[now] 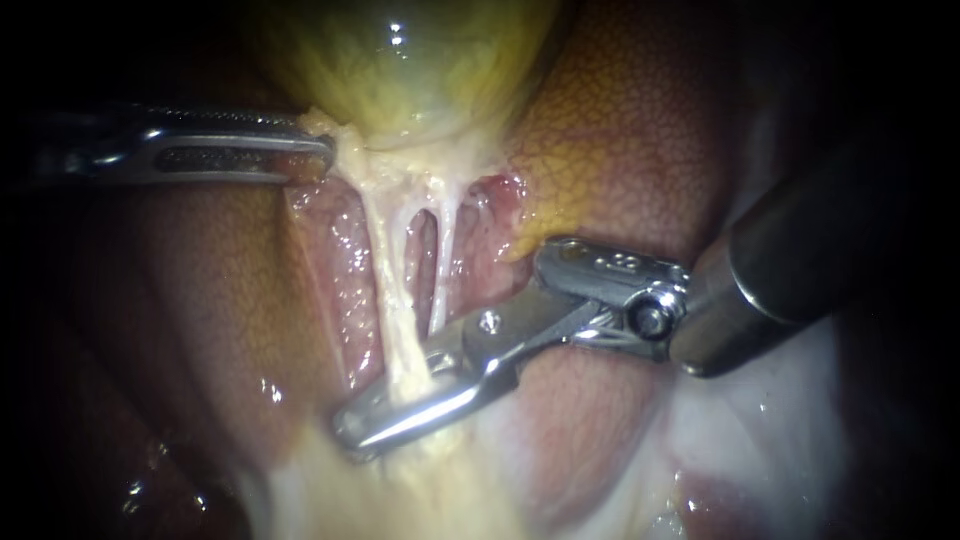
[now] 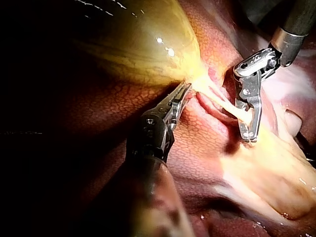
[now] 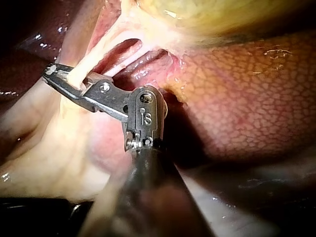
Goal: Clipping first clip left tube
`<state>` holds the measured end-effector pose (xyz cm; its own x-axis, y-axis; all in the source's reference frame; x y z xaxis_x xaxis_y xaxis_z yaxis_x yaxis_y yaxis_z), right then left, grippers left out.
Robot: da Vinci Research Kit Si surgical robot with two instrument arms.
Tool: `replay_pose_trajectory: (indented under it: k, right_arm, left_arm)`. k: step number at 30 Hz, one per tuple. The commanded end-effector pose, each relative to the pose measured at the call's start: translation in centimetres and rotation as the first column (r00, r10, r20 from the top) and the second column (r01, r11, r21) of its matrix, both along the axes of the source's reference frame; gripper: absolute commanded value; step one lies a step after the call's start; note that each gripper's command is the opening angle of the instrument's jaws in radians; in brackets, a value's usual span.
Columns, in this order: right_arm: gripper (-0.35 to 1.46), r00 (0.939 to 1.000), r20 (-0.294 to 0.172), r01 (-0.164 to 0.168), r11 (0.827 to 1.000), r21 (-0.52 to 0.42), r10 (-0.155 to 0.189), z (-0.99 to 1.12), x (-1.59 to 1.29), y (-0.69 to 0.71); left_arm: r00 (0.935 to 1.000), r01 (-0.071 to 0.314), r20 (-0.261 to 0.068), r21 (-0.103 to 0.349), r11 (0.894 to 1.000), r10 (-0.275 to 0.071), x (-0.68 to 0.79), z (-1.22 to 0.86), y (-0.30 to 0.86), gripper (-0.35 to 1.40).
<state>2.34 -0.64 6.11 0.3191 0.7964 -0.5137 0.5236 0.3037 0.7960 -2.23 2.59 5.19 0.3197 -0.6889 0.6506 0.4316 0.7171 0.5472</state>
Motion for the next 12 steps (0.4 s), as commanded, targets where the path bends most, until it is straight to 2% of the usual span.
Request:
replay_pose_trajectory:
  k: [1,12]
  right_arm:
    - [-0.35,1.0000,0.003,0.002,1.000,0.004,-0.002,0.01,-0.01,0.00]
    - [-0.35,0.9999,0.012,0.007,1.000,0.018,-0.007,0.01,-0.01,0.00]
  left_arm:
    - [1.0000,0.000,0.000,0.000,1.000,0.000,0.00,0.00,0.00,-0.35]
    - [1.0000,0.000,0.000,0.000,1.000,0.000,0.00,0.00,0.00,-0.35]
